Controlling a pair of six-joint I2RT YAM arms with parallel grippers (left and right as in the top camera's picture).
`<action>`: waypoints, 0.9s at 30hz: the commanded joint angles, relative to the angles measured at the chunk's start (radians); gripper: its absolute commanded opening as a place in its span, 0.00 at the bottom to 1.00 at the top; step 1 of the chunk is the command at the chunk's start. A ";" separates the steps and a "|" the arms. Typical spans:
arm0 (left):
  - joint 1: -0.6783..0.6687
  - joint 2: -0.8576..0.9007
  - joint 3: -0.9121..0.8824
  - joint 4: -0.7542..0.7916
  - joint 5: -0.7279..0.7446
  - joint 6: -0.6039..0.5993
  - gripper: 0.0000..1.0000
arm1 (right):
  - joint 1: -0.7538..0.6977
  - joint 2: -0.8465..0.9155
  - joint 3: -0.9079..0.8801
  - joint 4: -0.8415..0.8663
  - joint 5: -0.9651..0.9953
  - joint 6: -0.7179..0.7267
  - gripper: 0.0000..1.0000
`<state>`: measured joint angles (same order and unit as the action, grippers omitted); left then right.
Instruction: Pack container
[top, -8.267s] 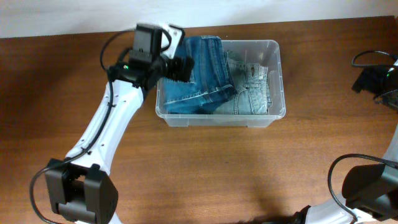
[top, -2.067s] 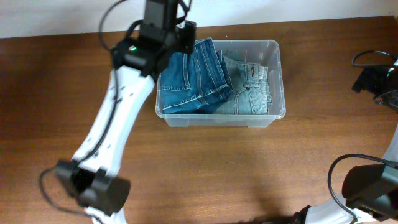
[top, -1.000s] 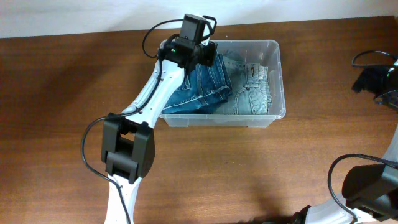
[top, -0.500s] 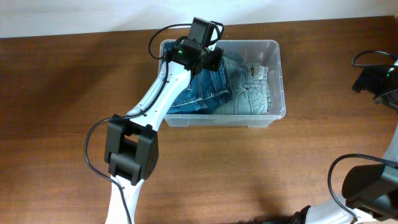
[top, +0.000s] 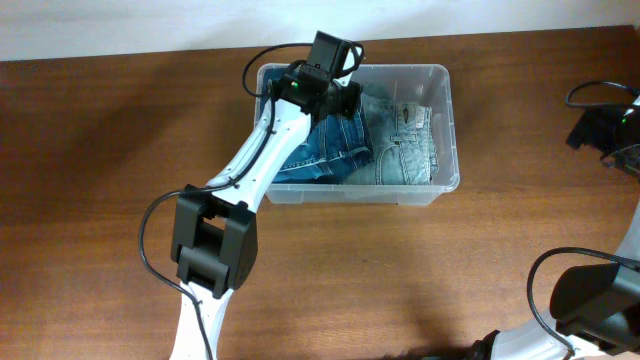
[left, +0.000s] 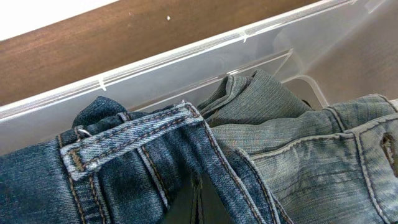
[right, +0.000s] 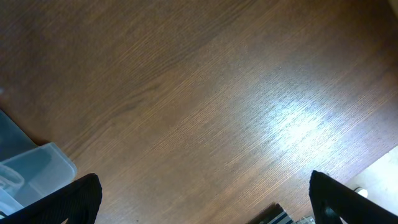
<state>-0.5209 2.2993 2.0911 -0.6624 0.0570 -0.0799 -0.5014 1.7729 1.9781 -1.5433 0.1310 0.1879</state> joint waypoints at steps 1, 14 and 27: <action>-0.038 0.056 -0.033 -0.066 0.071 -0.010 0.01 | -0.003 0.001 0.001 0.000 0.009 0.012 0.98; -0.037 -0.202 0.035 -0.065 0.069 0.023 0.17 | -0.003 0.001 0.001 0.000 0.009 0.012 0.98; -0.037 -0.513 0.035 -0.360 0.003 0.028 0.99 | -0.003 0.001 0.001 0.000 0.009 0.012 0.98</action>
<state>-0.5598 1.8008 2.1250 -0.9737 0.0708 -0.0639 -0.5014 1.7729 1.9781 -1.5429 0.1310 0.1883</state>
